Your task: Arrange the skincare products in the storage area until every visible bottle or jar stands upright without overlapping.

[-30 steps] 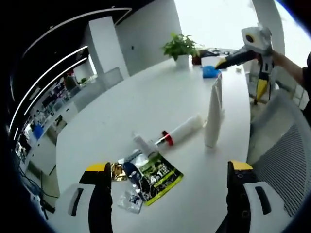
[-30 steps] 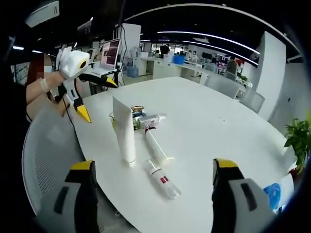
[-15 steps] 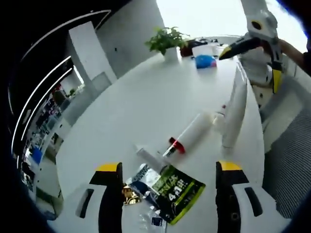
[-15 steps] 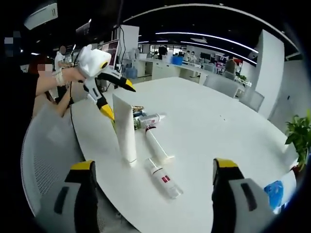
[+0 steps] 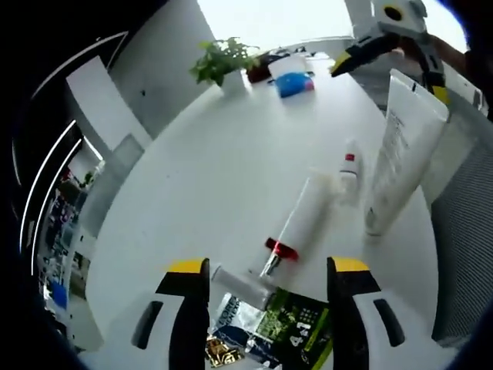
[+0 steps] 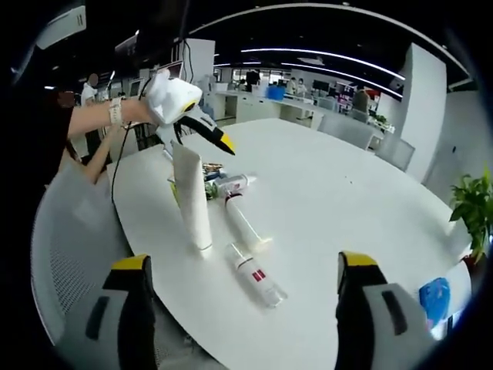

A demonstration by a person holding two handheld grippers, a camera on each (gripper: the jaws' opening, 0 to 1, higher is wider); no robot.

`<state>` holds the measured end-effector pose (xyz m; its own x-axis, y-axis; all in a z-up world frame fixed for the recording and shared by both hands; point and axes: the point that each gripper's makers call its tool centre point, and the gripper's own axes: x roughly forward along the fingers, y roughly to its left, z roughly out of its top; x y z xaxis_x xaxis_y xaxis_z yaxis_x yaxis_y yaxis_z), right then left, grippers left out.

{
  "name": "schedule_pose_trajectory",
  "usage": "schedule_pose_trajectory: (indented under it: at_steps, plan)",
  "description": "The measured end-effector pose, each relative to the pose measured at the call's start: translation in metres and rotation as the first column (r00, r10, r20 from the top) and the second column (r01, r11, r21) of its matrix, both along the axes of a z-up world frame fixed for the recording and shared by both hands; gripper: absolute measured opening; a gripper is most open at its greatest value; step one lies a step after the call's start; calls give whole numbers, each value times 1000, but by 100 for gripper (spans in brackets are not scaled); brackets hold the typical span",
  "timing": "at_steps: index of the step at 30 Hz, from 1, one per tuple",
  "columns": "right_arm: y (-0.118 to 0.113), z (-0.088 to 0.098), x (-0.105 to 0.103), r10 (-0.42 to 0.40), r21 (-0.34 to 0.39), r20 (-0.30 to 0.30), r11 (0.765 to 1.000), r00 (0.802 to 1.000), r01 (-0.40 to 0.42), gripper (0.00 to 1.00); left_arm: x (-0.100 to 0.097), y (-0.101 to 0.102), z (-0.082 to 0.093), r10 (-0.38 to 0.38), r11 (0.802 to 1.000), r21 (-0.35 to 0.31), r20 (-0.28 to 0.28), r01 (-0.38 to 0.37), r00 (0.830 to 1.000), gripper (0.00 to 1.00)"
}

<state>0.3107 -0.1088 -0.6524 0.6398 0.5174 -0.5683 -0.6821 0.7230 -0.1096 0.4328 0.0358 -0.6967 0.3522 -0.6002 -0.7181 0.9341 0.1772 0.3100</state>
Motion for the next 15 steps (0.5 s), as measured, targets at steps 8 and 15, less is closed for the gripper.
schedule_pose_trajectory:
  at_steps: [8, 15]
  plan:
    - [0, -6, -1, -4, -3, -17, 1000, 1000, 4, 100, -1, -13, -21, -130, 986, 95, -65, 136, 989, 51]
    - [-2, -11, -1, -17, -8, -31, 1000, 999, 17, 100, 3, -13, -44, -187, 953, 222, -97, 204, 978, 53]
